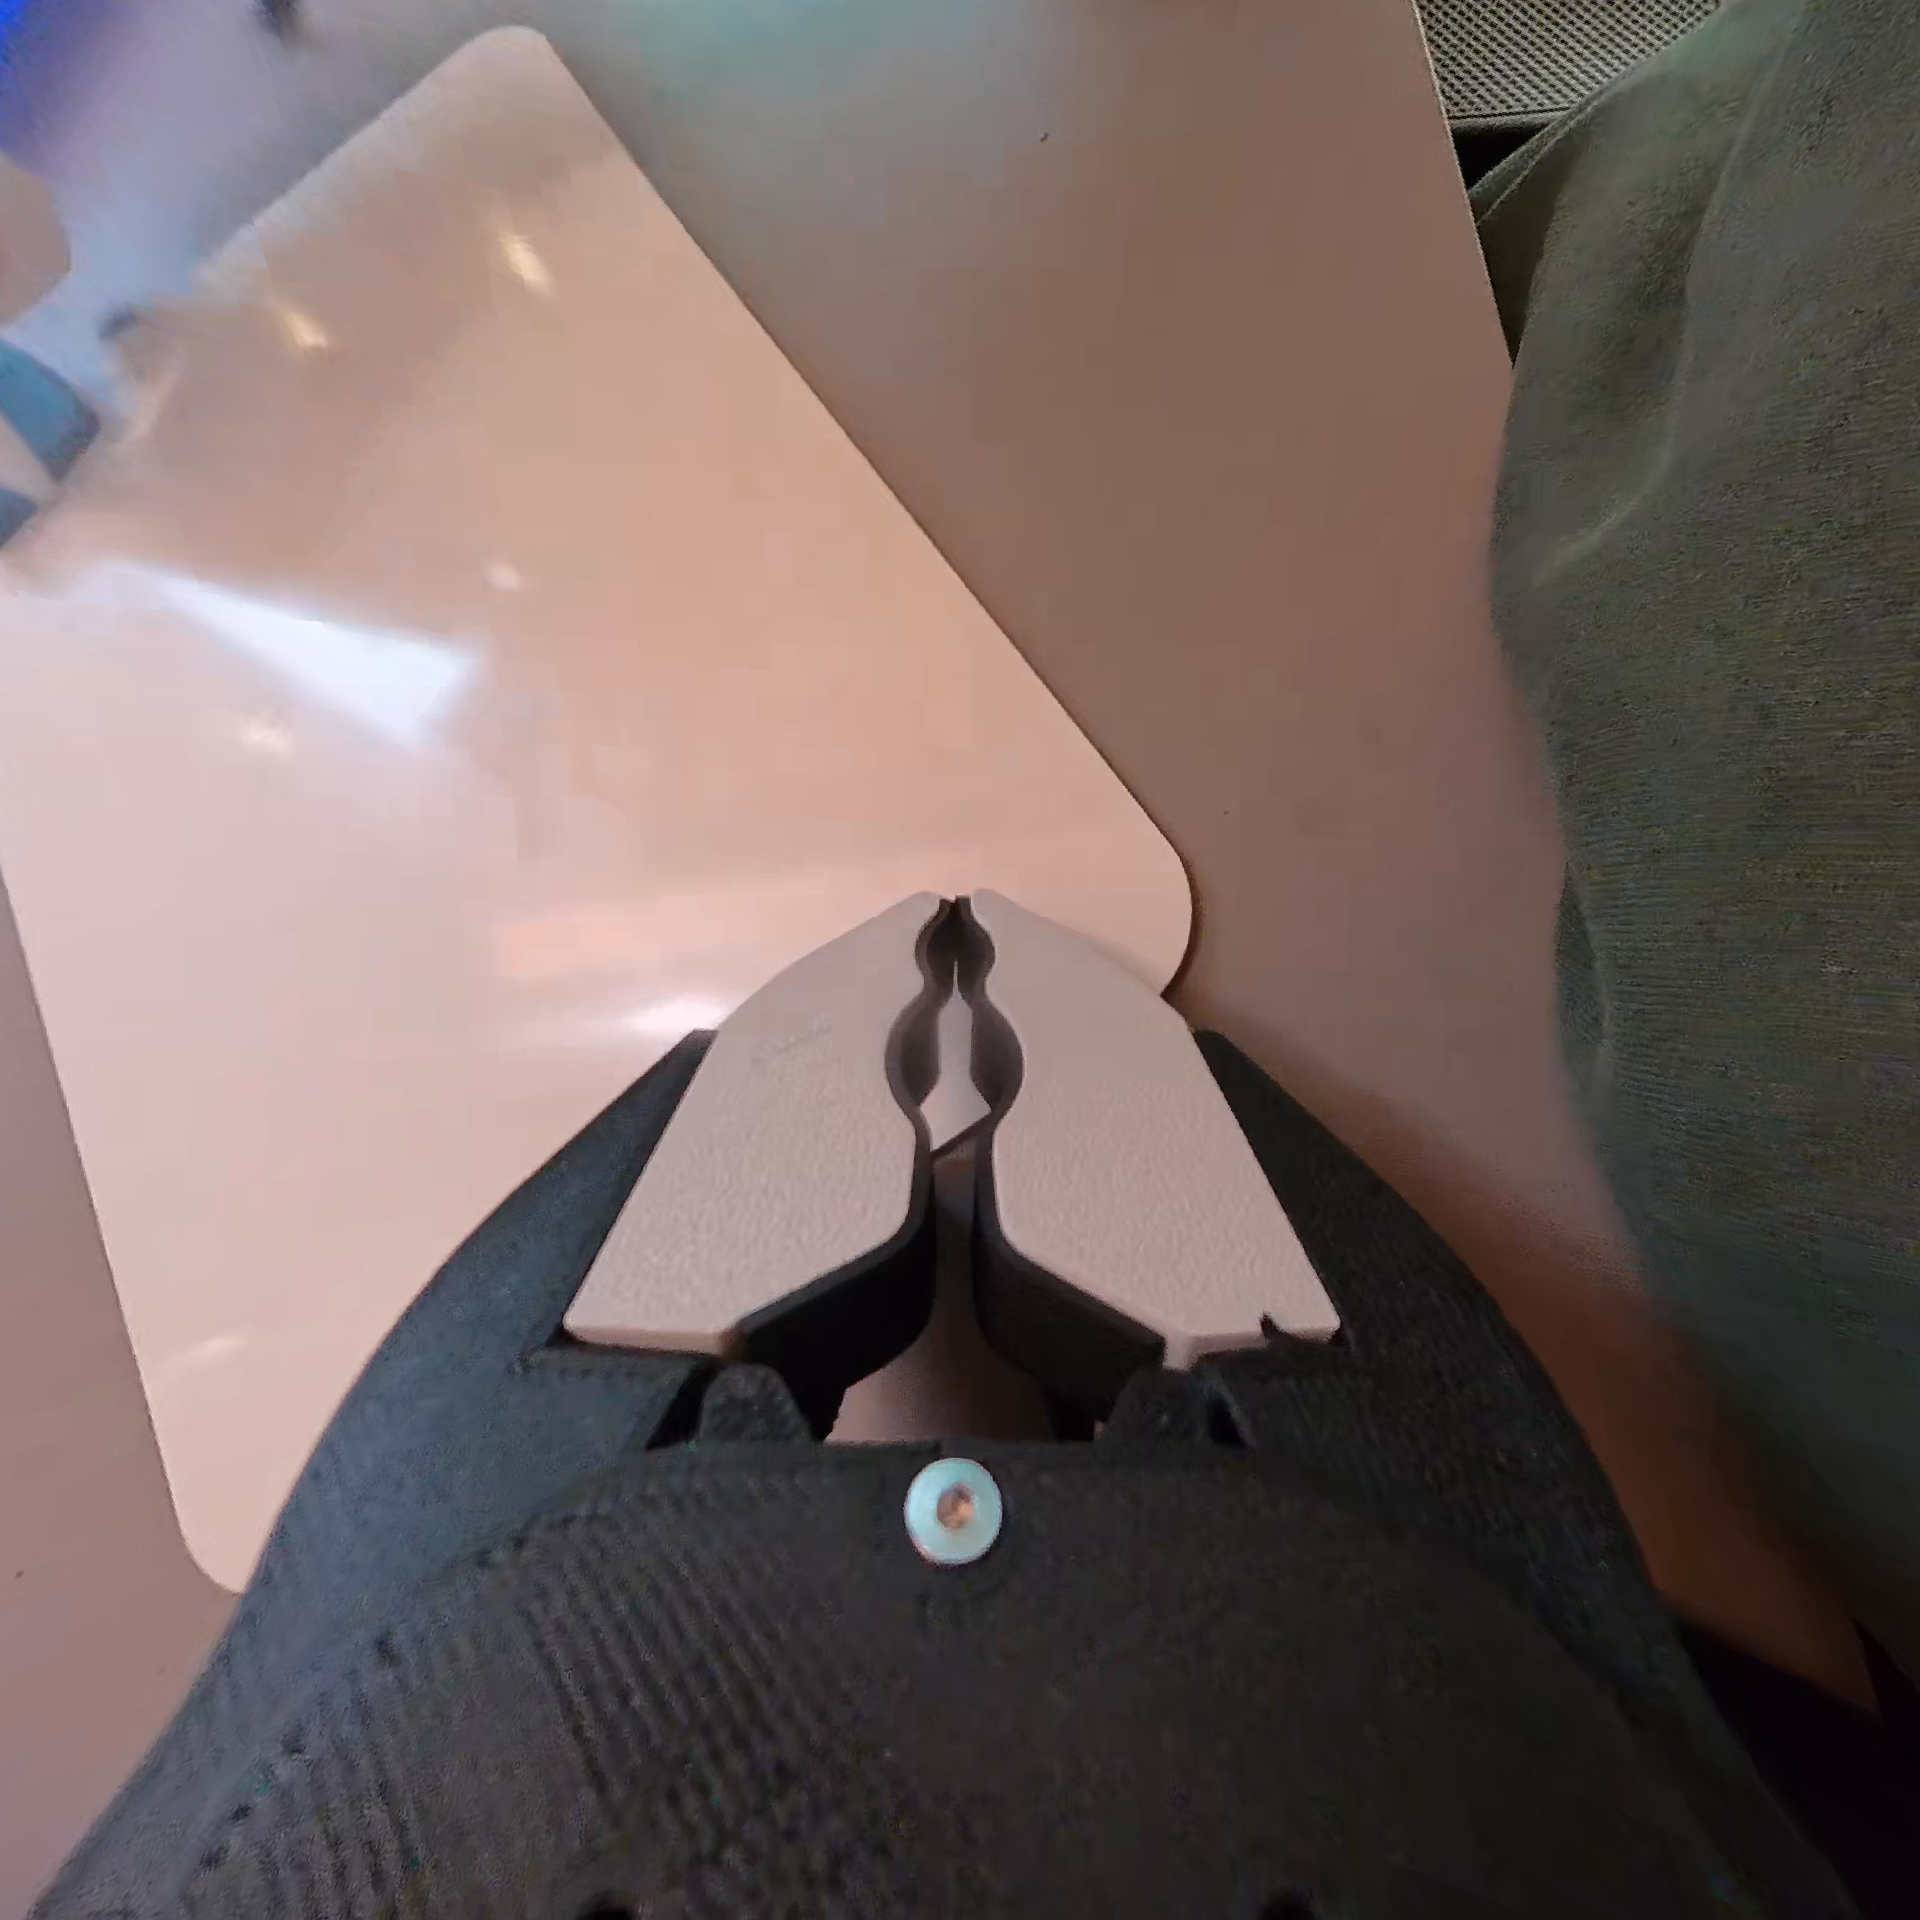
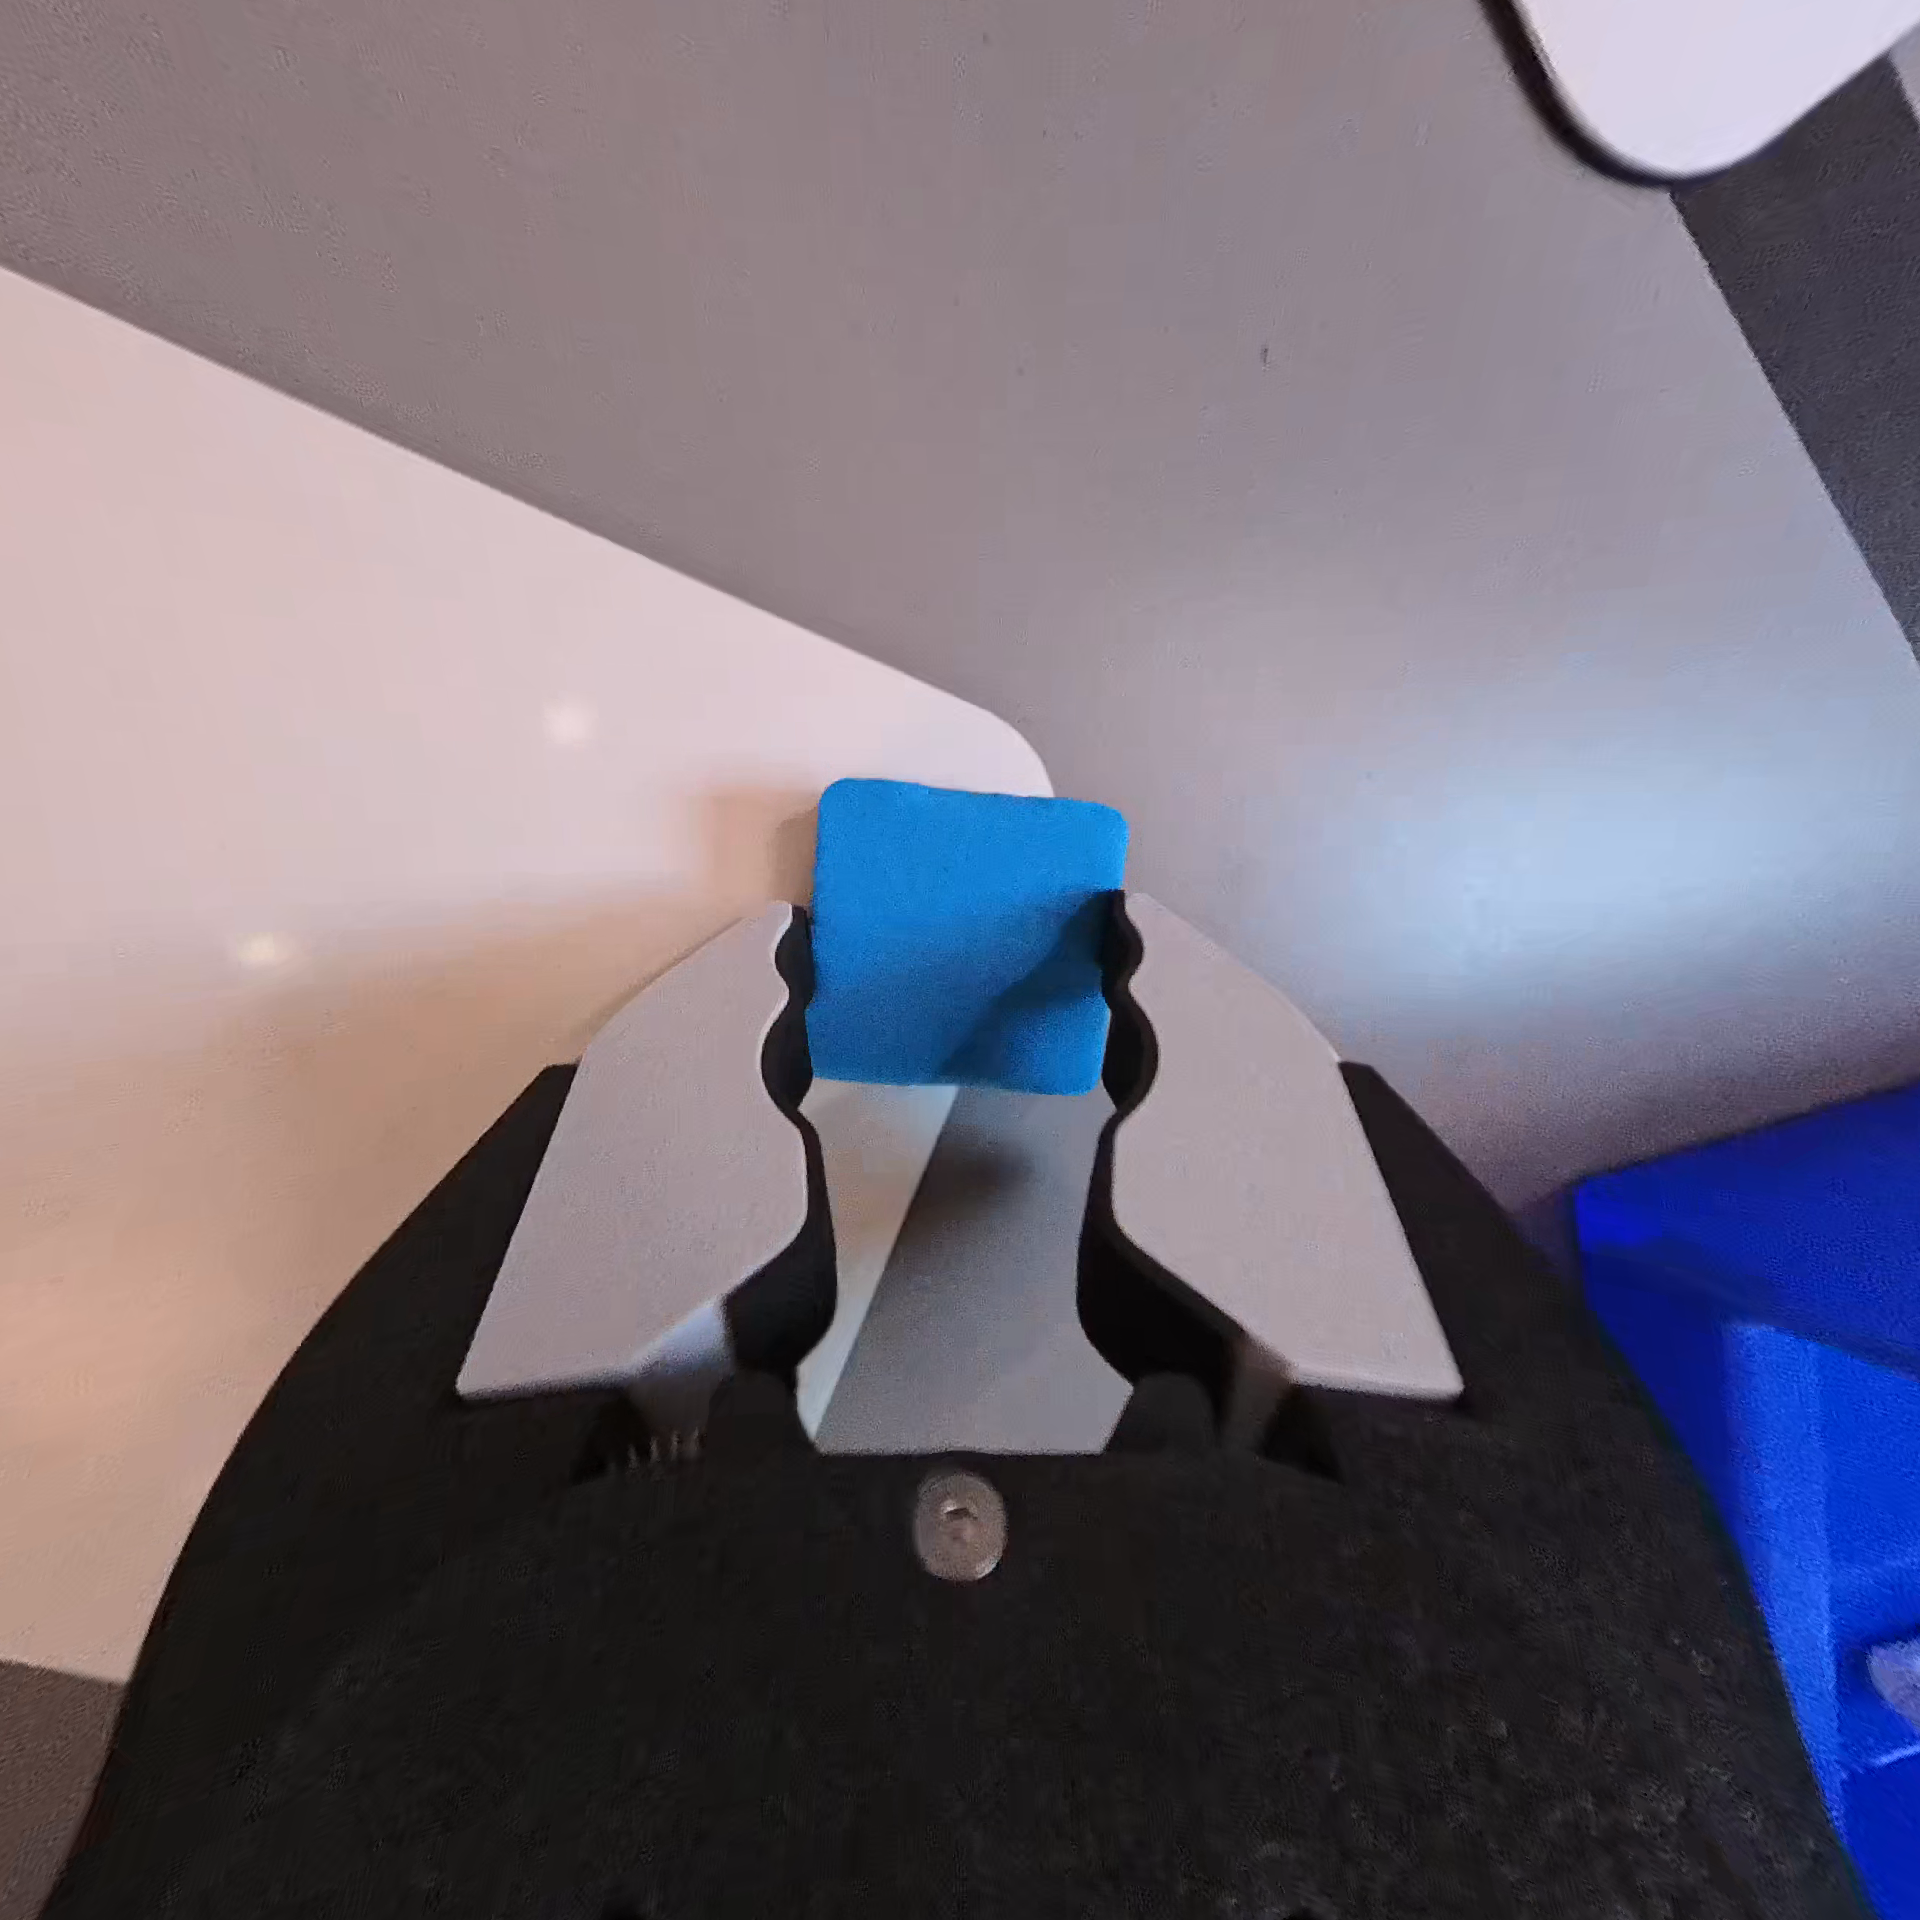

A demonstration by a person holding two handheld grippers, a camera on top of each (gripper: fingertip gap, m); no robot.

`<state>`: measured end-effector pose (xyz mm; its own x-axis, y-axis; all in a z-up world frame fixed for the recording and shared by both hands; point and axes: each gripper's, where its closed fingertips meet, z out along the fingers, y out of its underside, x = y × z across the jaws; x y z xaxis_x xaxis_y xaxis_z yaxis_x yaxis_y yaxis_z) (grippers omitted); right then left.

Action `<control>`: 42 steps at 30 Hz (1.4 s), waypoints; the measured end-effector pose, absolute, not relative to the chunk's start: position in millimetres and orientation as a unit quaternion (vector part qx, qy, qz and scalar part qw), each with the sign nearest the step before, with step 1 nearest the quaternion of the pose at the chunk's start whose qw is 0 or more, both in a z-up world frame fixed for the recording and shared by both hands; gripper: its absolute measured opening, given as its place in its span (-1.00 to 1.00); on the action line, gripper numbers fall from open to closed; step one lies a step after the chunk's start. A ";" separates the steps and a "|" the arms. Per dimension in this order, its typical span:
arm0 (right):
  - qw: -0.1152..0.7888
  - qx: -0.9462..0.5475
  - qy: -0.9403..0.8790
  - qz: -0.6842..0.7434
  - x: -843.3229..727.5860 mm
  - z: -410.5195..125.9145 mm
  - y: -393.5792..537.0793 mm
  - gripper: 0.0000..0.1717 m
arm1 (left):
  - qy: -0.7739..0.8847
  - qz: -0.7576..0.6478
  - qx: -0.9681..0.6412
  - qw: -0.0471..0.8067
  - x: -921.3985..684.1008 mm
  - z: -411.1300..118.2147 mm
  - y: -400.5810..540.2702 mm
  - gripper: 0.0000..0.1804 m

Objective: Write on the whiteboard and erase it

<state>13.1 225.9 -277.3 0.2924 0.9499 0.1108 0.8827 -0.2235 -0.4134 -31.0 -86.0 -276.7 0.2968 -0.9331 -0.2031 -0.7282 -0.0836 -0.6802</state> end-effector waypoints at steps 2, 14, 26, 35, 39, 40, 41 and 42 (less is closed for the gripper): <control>0.195 -0.778 -0.593 0.072 -0.7 -277.1 230.3 -0.37 | 0.575 -0.145 -0.722 0.356 -31.1 -276.8 -86.3 -1.00; 0.313 -0.866 -0.387 0.044 1.9 -272.9 347.2 -0.26 | 0.574 -0.160 -0.721 0.354 -32.5 -276.9 -88.1 -1.00; 0.244 -0.792 -0.531 0.176 44.0 -270.1 185.7 -0.06 | 0.551 -0.196 -0.726 0.361 -43.2 -269.8 -78.9 -1.00; 0.352 -0.771 -0.473 0.239 77.7 -259.7 193.8 -0.14 | 0.440 -0.188 -0.772 0.419 -97.5 -254.2 -27.6 -1.00; 0.375 -0.759 -0.481 0.226 80.3 -265.0 200.9 -0.19 | 0.397 -0.166 -0.793 0.431 -118.0 -251.6 -9.7 -0.56; 0.388 -0.756 -0.476 0.226 79.6 -263.3 203.0 -0.20 | 0.386 -0.163 -0.796 0.437 -122.3 -249.9 -5.7 -0.50; 0.401 -0.754 -0.469 0.226 79.4 -260.3 205.5 -0.19 | 0.375 -0.160 -0.795 0.449 -126.3 -246.6 -1.7 -0.46; 0.421 -0.749 -0.463 0.217 80.7 -255.1 210.1 -0.19 | 0.366 -0.152 -0.794 0.460 -131.5 -243.9 2.9 -0.44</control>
